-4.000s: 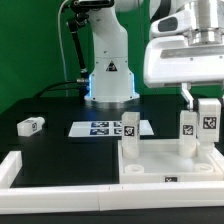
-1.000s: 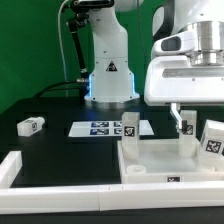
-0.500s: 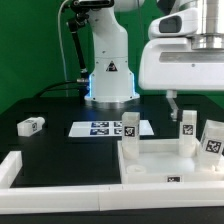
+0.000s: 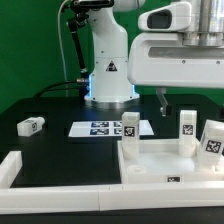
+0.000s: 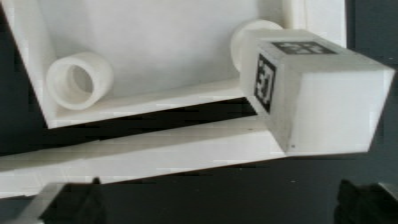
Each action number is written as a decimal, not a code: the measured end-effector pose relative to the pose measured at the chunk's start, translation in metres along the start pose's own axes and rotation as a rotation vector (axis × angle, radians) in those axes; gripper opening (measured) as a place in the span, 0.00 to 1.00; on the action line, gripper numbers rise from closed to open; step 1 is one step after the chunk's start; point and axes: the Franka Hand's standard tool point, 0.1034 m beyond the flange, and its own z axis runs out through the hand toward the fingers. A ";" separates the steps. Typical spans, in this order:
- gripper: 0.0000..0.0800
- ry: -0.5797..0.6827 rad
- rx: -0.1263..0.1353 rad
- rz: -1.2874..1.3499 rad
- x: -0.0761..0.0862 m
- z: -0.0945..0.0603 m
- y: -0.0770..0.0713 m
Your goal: Assemble square table
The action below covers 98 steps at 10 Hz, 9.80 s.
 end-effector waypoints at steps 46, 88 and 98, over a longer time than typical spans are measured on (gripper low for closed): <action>0.36 0.087 0.046 0.819 -0.006 0.037 -0.030; 0.80 0.040 0.191 0.951 -0.012 0.044 -0.041; 0.56 0.120 0.144 0.468 -0.005 0.045 -0.028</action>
Offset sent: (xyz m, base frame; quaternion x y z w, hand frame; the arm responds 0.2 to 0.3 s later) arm 0.0067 0.0285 -0.0201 -0.0274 0.0082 0.0235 0.9993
